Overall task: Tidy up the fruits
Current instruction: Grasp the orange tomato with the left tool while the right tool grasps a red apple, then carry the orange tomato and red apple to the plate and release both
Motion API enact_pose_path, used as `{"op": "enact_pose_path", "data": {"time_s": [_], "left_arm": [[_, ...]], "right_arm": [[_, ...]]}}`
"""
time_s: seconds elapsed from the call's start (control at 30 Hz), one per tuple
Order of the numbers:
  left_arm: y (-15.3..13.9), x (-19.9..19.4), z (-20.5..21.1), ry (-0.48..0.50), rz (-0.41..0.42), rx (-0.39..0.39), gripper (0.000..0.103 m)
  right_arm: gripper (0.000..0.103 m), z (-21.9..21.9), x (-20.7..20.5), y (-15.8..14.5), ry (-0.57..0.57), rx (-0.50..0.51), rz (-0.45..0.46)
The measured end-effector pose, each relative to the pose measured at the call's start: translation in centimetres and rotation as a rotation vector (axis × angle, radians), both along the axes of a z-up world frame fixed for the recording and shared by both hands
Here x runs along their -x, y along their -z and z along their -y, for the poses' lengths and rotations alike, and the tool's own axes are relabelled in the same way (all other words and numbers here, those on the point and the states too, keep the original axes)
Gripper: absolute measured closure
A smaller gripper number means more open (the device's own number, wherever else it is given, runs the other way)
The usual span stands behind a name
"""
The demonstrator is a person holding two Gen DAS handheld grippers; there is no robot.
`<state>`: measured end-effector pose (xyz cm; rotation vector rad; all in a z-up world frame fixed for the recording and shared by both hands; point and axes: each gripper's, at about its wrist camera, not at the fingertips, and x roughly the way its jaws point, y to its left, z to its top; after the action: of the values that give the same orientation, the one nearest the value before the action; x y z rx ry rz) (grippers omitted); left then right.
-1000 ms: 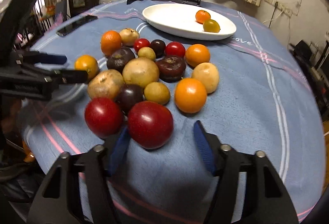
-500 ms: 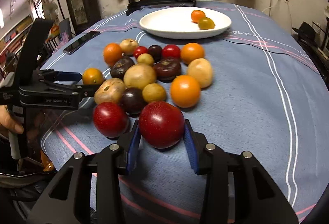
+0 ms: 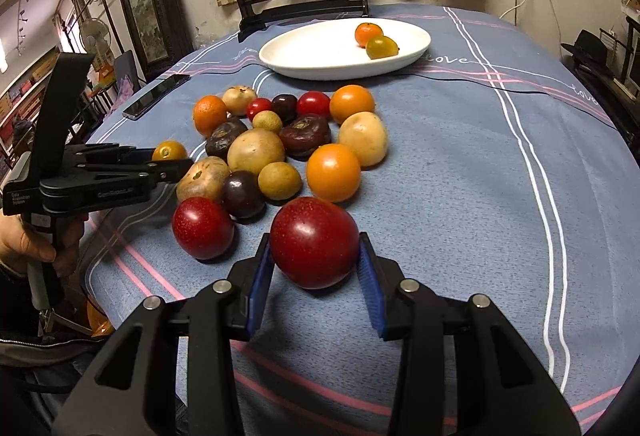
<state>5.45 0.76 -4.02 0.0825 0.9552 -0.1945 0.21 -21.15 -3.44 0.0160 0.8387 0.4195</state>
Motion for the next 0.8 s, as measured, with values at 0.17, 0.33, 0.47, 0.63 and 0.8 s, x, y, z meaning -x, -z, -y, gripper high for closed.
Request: {"op": "enact_pose_path", "data": {"time_s": [0.17,0.33,0.47,0.63,0.8], "left_arm": [[-1.2,0.5,-0.5,0.009,0.019,0.039,0.062],[-3.2,0.7,-1.0,0.025,0.062,0.081,0.062],[-4.4,-0.5,-1.4,0.017,0.086,0.102,0.062],[-6.5,-2.8,-0.8,0.037,0.127,0.115,0.062],[-8.1,-6.4,0.7,0.066,0.155,0.117,0.062]], "right_arm": [[0.061,0.3,-0.1,-0.7,0.007,-0.009,0.012],[0.061,0.8,-0.4,-2.3,0.019,-0.021,0.042],[0.061,1.1,-1.2,-4.4,0.015,-0.043,0.084],[0.061,0.7,-3.5,-7.1,0.007,-0.074,0.130],[0.061,-0.9,-7.6,-8.8,-0.004,-0.088,0.135]]}}
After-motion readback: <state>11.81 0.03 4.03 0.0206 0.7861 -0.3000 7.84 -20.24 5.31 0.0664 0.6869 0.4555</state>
